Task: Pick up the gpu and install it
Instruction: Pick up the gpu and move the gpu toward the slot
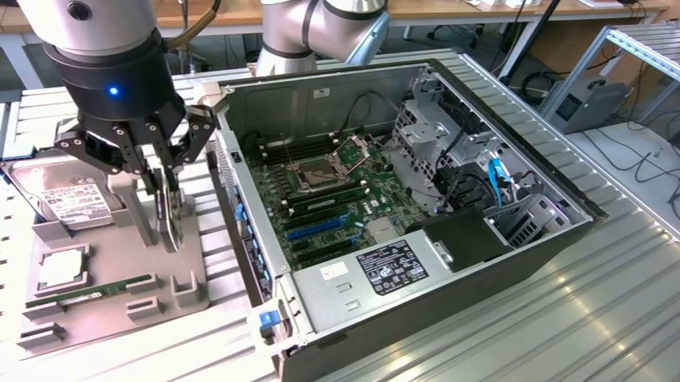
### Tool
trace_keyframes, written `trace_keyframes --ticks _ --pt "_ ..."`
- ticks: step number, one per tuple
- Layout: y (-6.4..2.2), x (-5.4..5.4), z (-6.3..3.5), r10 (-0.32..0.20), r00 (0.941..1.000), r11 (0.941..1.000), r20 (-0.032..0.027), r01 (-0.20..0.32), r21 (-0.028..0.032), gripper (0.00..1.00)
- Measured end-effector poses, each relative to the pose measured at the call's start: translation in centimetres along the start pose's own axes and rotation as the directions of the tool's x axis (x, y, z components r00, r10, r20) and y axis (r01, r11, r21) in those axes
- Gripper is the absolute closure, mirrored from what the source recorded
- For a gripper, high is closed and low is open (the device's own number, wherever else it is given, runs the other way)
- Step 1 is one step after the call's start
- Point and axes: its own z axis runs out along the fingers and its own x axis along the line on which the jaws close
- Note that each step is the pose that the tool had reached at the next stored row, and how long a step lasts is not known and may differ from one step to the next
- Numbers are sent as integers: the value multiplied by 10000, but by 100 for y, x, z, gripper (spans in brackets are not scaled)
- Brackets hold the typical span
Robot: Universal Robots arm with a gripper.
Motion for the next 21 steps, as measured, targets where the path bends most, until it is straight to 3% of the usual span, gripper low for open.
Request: trace_keyframes --ticks 21 --pt "3 -2 -74 0 10000 10000 1 0 6 73"
